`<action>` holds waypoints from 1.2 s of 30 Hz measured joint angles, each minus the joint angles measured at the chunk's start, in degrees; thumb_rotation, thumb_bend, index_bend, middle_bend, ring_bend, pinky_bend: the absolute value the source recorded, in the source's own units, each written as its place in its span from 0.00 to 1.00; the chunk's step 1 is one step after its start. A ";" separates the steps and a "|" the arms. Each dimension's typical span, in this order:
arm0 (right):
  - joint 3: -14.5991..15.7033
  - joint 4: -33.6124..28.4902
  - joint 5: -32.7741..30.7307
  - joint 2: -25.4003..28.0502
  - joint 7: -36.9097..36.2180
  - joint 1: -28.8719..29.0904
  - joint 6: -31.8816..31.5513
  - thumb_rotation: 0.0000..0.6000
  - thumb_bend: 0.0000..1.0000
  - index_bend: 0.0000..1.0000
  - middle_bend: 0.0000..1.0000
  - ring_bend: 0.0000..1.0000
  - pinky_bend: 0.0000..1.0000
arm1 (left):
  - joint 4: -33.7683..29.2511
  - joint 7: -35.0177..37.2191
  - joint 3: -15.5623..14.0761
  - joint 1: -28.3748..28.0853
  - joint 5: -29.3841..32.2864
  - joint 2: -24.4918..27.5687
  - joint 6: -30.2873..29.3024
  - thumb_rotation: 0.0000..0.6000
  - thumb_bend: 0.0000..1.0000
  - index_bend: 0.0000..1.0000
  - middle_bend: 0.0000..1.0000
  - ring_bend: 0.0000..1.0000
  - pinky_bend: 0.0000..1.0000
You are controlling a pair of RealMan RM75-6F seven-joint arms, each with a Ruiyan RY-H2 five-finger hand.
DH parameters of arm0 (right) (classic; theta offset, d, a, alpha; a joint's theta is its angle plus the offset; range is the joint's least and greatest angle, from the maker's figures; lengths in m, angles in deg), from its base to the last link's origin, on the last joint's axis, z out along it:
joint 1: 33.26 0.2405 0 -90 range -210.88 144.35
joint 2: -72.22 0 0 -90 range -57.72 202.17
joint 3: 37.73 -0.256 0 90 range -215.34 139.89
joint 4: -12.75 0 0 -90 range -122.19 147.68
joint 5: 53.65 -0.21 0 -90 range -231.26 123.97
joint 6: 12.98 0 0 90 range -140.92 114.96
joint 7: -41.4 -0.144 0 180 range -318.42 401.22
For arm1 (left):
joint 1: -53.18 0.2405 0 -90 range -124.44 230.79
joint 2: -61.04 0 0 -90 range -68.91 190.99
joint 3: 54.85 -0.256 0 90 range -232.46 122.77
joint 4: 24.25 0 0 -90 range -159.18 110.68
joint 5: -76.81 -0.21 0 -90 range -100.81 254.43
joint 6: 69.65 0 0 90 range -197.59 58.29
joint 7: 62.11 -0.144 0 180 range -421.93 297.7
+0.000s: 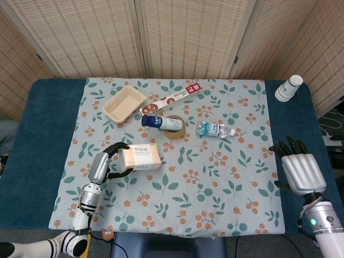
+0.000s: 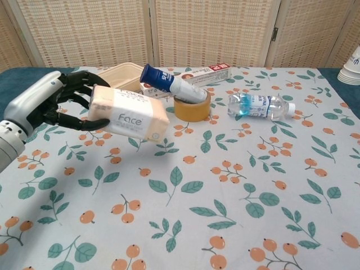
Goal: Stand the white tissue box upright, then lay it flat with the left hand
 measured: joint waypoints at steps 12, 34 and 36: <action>0.21 0.32 -0.70 -0.62 0.90 0.33 0.07 1.00 0.07 0.25 0.15 0.00 0.11 | 9.78 4.51 0.79 2.24 -1.02 -5.64 2.76 1.00 0.27 0.52 0.62 0.36 0.35; 0.59 0.27 -1.36 -1.15 1.75 0.71 -0.12 1.00 0.07 0.25 0.15 0.00 0.11 | 11.31 6.65 0.58 3.83 -4.02 -5.31 6.61 1.00 0.12 0.00 0.05 0.01 0.11; 0.59 0.23 -1.36 -1.12 1.74 0.70 -0.19 1.00 0.07 0.25 0.15 0.00 0.11 | 11.15 8.24 0.23 3.73 -4.69 -4.75 7.12 1.00 0.11 0.00 0.01 0.00 0.07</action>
